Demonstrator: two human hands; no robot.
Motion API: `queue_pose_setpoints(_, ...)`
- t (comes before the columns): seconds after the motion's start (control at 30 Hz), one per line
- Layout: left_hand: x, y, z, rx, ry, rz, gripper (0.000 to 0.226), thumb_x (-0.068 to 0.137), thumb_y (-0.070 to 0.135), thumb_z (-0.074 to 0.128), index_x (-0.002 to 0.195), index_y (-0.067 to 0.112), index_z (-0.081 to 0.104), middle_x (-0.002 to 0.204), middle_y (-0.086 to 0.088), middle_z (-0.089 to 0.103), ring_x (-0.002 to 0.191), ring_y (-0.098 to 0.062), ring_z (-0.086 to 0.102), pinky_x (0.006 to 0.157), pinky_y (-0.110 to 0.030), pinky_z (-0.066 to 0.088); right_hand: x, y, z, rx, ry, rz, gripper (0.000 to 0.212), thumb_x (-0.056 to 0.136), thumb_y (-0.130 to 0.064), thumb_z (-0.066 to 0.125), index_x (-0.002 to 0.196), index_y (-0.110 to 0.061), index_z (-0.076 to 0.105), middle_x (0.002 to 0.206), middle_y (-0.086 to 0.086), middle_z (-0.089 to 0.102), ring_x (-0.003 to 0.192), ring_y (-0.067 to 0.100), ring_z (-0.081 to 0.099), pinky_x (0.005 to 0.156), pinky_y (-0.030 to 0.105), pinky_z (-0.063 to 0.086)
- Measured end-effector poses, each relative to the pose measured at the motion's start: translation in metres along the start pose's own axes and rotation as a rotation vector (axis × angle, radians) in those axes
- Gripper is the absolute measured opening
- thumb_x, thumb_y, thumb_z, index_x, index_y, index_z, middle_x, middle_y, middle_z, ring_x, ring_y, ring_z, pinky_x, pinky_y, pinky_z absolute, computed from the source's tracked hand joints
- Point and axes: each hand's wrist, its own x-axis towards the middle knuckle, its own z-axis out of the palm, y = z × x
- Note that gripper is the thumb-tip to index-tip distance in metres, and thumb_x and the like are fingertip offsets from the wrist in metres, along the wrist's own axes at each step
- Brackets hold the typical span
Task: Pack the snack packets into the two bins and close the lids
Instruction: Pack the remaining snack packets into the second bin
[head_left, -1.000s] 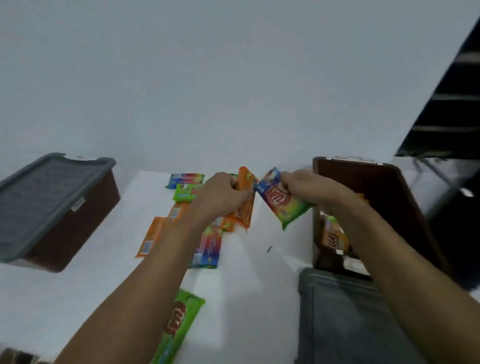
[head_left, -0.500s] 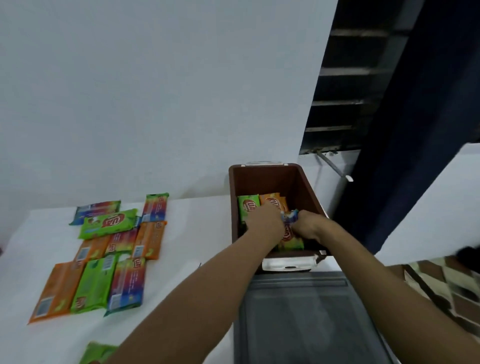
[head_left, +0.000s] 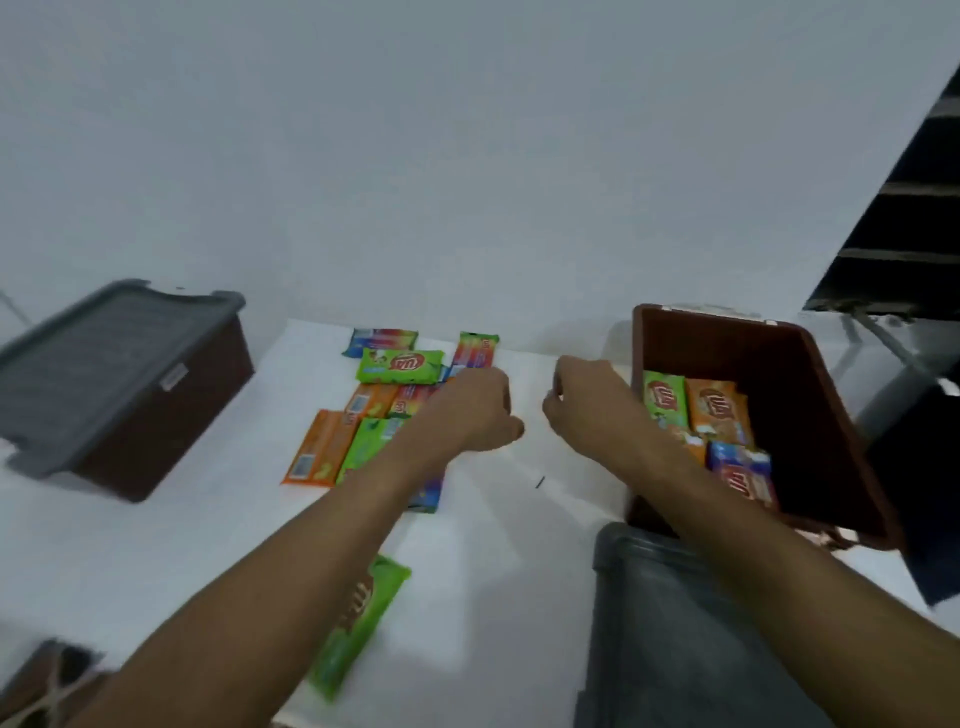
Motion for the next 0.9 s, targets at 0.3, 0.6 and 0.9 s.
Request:
queue_pose_setpoints(0.3, -0.092, -0.122, 0.023, 0.160, -0.596, -0.452, 0.100, 0.064, 0.055, 0.083, 0.138, 0.001, 0.043, 0.121, -0.006, 0.059, 0.085, -0.024, 0.062, 0.063, -0.028, 0.051, 0.020, -0.099, 0.147, 0.223, -0.305, 0.198, 0.099, 0.080, -0.048, 0.068, 0.149, -0.006, 0.011, 0.148, 0.020, 0.030, 0.134, 0.037, 0.035, 0.106, 0.043, 0.036)
queue_pose_setpoints(0.6, -0.085, -0.140, 0.030, 0.023, -0.385, -0.383, 0.060, 0.064, 0.044, 0.084, 0.110, 0.011, 0.066, 0.103, -0.004, 0.067, 0.082, -0.020, 0.064, 0.066, -0.029, 0.054, 0.023, -0.096, 0.159, 0.440, -0.369, 0.416, 0.083, 0.067, -0.023, 0.084, 0.131, -0.008, 0.032, 0.126, 0.017, 0.051, 0.118, 0.032, 0.052, 0.098, 0.040, 0.049)
queue_pose_setpoints(0.9, -0.001, -0.064, -0.029, -0.427, -0.104, -0.214, 0.033, 0.073, 0.032, 0.075, 0.098, 0.012, 0.067, 0.090, -0.009, 0.074, 0.079, -0.025, 0.072, 0.058, -0.032, 0.058, 0.023, -0.042, 0.042, 0.988, -0.130, 0.280, 0.024, 0.075, 0.009, 0.061, 0.074, -0.015, 0.059, 0.076, 0.005, 0.066, 0.076, 0.024, 0.065, 0.070, 0.035, 0.058)
